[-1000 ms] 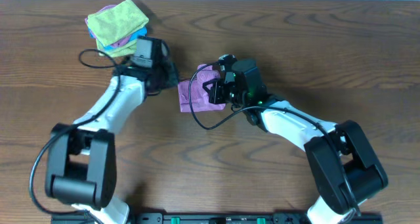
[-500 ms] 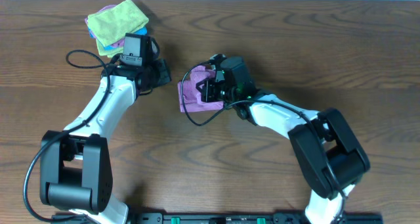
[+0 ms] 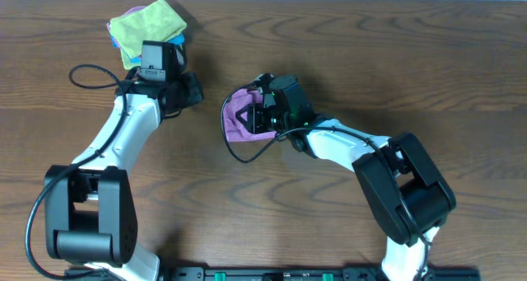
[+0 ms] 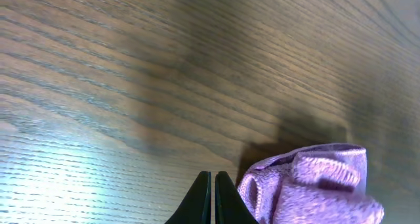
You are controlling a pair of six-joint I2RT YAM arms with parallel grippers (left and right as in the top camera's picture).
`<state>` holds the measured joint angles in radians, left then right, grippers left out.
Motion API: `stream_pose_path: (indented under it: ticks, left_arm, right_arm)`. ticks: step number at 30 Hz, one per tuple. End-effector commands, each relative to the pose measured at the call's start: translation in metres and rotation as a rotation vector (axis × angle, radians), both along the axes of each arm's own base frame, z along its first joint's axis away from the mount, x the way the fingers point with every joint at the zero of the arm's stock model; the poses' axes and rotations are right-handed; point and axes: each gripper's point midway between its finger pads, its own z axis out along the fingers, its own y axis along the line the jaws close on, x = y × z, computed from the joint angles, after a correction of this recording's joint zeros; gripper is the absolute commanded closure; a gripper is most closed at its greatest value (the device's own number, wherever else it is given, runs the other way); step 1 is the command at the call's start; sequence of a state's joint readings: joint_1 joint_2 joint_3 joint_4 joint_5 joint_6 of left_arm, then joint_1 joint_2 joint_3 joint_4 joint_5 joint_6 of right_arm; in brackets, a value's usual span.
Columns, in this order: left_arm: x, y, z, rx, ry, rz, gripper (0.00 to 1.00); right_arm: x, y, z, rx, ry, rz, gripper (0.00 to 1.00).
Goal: Fold the cloth
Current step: 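Fold the strip's right end toward the left gripper with the right gripper, then release the cloth with the right gripper and retract it right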
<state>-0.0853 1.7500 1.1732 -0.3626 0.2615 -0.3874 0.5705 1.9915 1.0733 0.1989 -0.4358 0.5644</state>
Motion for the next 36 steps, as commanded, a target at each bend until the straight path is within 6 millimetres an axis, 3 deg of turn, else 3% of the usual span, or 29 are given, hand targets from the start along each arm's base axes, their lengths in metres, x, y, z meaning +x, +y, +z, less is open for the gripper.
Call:
stream_pose_path:
  ticks: [1,8,16,20,24,29,33,36]
  left_arm:
    - [0.006,0.006,0.015,0.011,-0.04,0.0,0.94]
    - [0.006,0.007,0.015,0.012,-0.038,0.002,0.94]
    - [0.006,0.007,0.025,0.014,-0.064,-0.002,0.94]
    - [0.005,0.007,0.029,0.015,-0.067,-0.002,0.94]
    - [-0.004,0.008,0.025,0.016,-0.03,-0.004,0.94]
    - [-0.021,0.002,0.016,0.003,0.041,-0.054,0.91]
    - [-0.035,-0.007,0.013,-0.047,0.099,-0.083,0.67]
    - [-0.045,-0.016,0.013,-0.099,0.136,-0.108,0.55]
  right_arm:
    - [-0.01,0.019,0.012,0.07,0.0,0.088,0.64]
    - [-0.011,0.032,0.033,0.169,-0.001,0.121,0.61]
    - [-0.013,0.035,0.034,0.177,0.007,0.124,0.6]
    - [-0.005,0.029,0.034,0.169,-0.008,0.096,0.6]
    - [0.011,0.011,0.033,0.163,-0.011,0.052,0.6]
    - [0.03,-0.029,0.048,0.161,-0.034,0.025,0.54]
    - [0.032,-0.079,0.062,0.064,-0.052,0.007,0.27]
    - [0.018,-0.121,0.085,-0.025,-0.093,0.026,0.01]
